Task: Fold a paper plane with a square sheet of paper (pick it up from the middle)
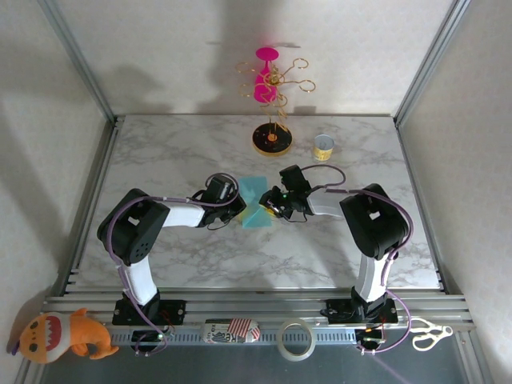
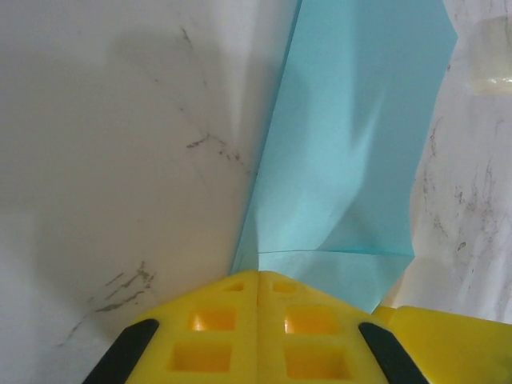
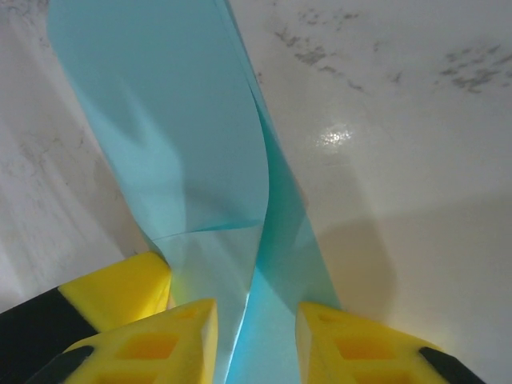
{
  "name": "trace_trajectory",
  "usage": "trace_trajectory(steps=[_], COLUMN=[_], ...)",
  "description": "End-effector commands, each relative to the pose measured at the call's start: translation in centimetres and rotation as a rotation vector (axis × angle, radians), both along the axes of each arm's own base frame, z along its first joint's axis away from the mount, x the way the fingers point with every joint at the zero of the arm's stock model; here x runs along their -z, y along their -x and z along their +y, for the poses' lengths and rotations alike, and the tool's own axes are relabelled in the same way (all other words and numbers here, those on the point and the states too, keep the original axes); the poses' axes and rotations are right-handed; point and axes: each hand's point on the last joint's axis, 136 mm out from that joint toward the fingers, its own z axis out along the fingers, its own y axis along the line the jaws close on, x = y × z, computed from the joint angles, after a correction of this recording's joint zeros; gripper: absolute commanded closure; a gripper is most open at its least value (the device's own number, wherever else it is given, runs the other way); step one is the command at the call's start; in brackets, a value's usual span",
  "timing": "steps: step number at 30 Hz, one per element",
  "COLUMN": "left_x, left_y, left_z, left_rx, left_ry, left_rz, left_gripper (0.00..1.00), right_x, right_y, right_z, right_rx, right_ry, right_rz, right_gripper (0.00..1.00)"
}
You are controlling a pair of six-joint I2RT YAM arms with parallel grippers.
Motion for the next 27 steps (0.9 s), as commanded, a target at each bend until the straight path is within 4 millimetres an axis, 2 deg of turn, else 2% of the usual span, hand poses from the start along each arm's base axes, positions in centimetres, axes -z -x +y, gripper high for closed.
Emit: trace_trajectory(steps=[1, 7, 11, 18, 27], left_x=[1.8, 1.7, 1.5, 0.6, -2.9], left_y=[0.7, 0.7, 0.7, 0.4, -0.8], left_z=[1.1, 0.9, 1.0, 0.6, 0.9], left_rx=[-0.024, -0.020, -0.021, -0.024, -0.028], left_ry=[-0.029, -0.022, -0.019, 0.004, 0.038], left_rz=[0.046, 0.045, 0.044, 0.028, -0.035], left_gripper=[1.00, 1.00, 1.00, 1.00, 0.95], right_x=[-0.6, -0.7, -0.7, -1.1, 0.0], right_y=[-0.2, 0.1, 0.4, 1.1, 1.3], right_z=[1.5, 2.5, 3.2, 4.0, 4.0], right_rx=[-0.036, -0.064, -0.083, -0.092, -0.102], right_ry=[-0.034, -0.069, -0.104, -0.167, -0.142], right_rz=[-0.015, -0.014, -0.004, -0.004, 0.010], right_gripper=[0.71, 0.75, 0.83, 0.85, 0.85])
